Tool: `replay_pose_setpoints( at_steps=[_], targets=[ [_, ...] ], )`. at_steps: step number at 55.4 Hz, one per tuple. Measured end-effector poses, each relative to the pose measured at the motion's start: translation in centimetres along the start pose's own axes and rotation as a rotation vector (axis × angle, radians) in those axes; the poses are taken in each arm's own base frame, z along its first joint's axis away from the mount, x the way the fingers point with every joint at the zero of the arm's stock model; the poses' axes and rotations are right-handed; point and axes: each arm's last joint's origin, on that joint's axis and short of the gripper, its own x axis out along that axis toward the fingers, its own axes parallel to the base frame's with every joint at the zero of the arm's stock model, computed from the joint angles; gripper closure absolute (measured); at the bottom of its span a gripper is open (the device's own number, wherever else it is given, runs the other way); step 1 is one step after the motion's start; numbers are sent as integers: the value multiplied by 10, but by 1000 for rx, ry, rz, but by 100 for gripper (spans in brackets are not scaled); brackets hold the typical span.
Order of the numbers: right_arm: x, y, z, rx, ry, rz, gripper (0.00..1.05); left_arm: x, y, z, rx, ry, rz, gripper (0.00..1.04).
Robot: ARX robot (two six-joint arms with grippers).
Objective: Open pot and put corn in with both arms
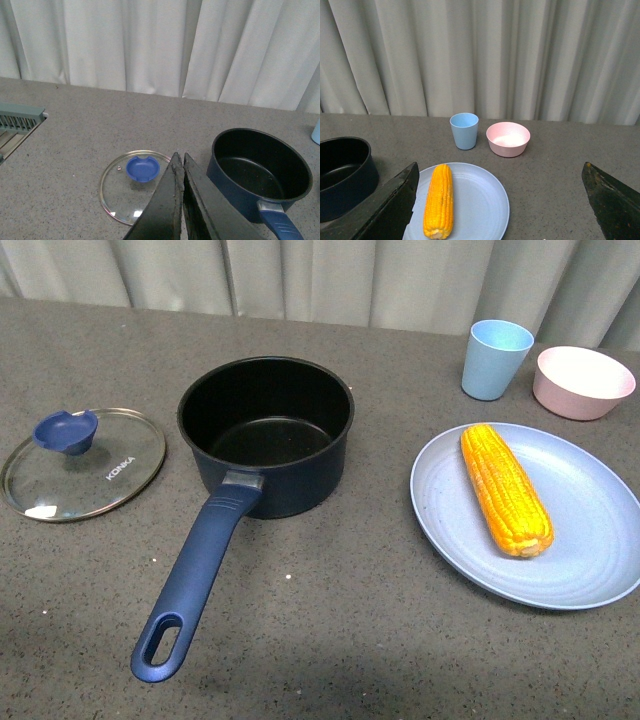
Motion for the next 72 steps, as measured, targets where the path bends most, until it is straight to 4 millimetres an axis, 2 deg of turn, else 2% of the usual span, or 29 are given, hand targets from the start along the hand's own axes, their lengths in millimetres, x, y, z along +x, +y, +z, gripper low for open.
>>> replay_pose_setpoints(
  at_steps=[30, 72],
  targets=[
    [0, 0, 0, 0, 0, 0, 9, -23, 0, 9, 0, -30, 0, 101],
    [0, 0, 0, 0, 0, 0, 9, -50, 0, 6, 0, -25, 0, 101]
  ],
)
